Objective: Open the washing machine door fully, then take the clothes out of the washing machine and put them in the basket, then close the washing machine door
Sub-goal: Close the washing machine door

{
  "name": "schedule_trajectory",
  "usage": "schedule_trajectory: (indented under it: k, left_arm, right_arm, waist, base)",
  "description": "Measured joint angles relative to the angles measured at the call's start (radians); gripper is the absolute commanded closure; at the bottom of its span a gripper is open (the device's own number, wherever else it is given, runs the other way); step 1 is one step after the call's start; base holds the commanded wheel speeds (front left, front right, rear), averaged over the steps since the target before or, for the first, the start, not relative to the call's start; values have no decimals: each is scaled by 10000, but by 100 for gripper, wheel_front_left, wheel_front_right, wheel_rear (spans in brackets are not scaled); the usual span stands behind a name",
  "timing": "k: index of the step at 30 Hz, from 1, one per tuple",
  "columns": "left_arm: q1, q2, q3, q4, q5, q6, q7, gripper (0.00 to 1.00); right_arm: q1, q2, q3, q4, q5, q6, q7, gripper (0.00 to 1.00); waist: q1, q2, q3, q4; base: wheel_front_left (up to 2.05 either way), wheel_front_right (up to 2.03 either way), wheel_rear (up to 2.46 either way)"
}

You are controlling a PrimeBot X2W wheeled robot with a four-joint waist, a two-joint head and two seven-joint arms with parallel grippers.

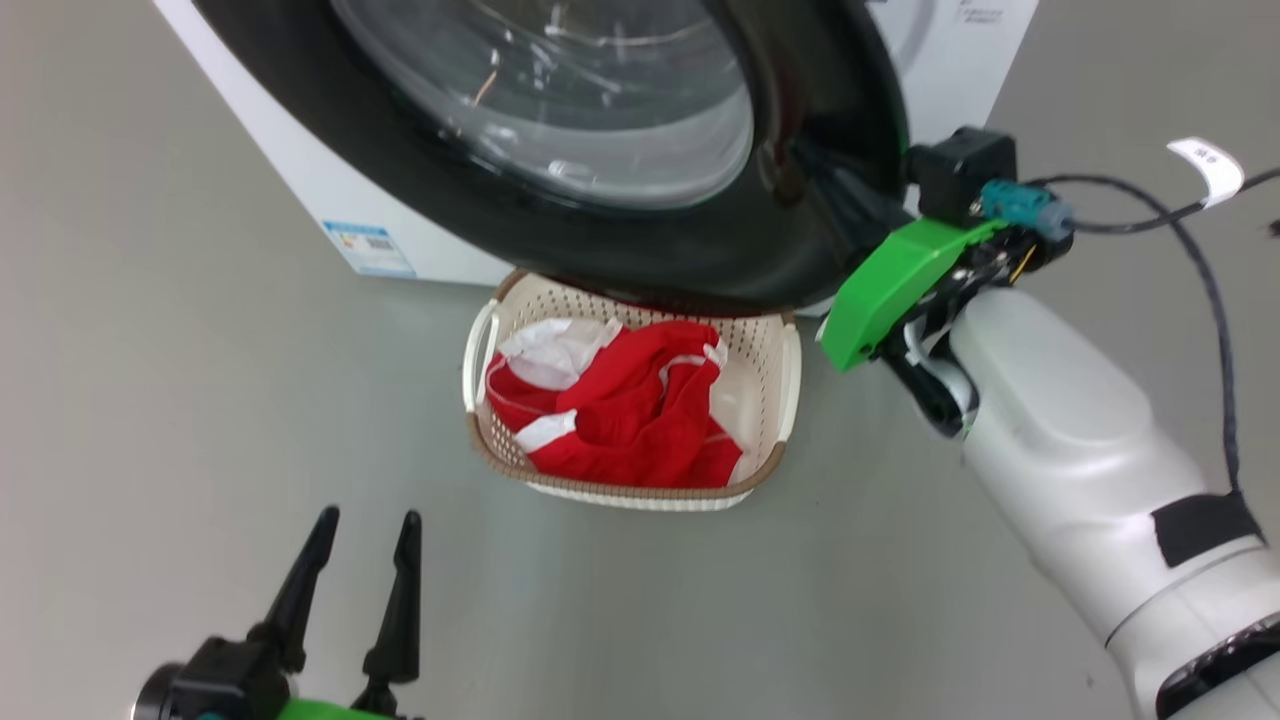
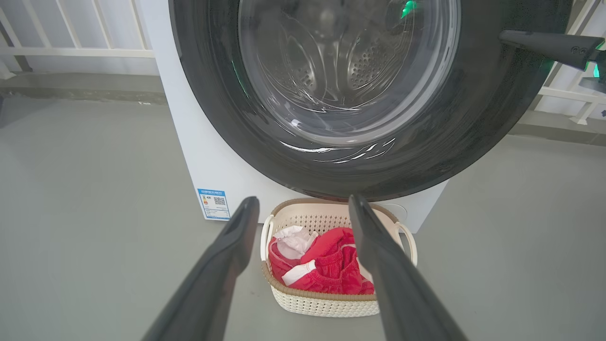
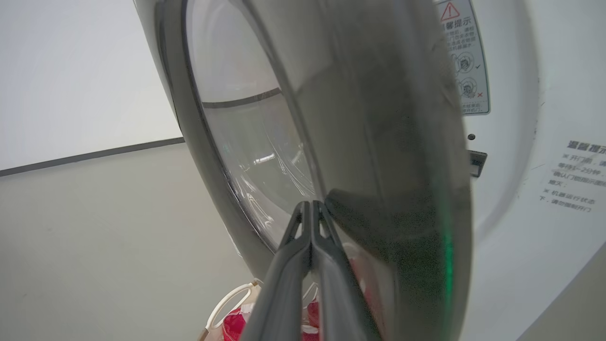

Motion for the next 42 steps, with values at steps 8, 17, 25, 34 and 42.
schedule_trajectory:
  k: [8,17,25,34,42]
  left_arm:
    - [-540,-21,-238,2,-2,-88,0,0]
    - [-765,-63,-483,-67,-113,-161,0,0]
    - [-1008,-63,-602,-73,-259,-169,0,0]
    - [-1147,-96,-525,38,-1181,-174,0,0]
    - [-1139,-94,-387,-84,-1436,-176,0,0]
  right_arm:
    - [-838,-268,-571,29,-407,29,0,100]
    - [-2122,-782,-1348,238,-949,29,0,100]
    - [-2599,-568,-2169,738,-1772,115,0,100]
    - [-2523,-130,-2723,1020,-1990,107,-2,100]
    - [-1396,-86,-1442,144,-332,29,-2,2]
  waist:
    - [0,0,620,255]
    - [0,0,1217,570]
    - [0,0,1415,567]
    - [0,0,1231,339]
    - [0,0,911,-2]
  base:
    - [0,0,0]
    - [0,0,0]
    - [0,0,0]
    - [0,0,0]
    - [0,0,0]
